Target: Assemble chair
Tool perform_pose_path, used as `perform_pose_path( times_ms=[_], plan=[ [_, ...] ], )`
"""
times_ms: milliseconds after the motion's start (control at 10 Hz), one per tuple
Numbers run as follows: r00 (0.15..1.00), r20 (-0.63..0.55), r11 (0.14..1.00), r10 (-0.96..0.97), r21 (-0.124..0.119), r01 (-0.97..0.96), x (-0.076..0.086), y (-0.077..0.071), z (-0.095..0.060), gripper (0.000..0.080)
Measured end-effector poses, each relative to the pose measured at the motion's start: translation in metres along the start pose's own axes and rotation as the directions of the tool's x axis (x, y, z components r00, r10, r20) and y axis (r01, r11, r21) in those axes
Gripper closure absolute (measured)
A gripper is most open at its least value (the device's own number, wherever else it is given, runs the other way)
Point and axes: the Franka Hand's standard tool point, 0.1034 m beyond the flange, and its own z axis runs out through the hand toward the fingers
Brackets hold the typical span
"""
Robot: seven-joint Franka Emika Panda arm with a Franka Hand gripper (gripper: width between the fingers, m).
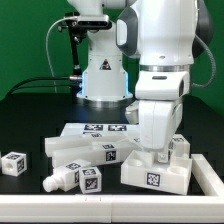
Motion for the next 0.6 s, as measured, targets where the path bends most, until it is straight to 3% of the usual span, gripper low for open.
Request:
perform_pose_path(
  times_ms=[200, 300, 600],
  plan=[
    [0.989, 0.014, 0.989, -0.149, -0.016, 0.149, 0.0089, 0.0067, 0.0005, 0.0775],
    [0.969, 0.028, 0.97, -0.244, -0.005, 0.244, 0.0103, 0.0112, 0.0023, 0.0775],
    [0.974, 0.028, 0.974, -0.227, -0.003, 0.227, 0.0091, 0.011, 0.0037, 0.0775]
  ],
)
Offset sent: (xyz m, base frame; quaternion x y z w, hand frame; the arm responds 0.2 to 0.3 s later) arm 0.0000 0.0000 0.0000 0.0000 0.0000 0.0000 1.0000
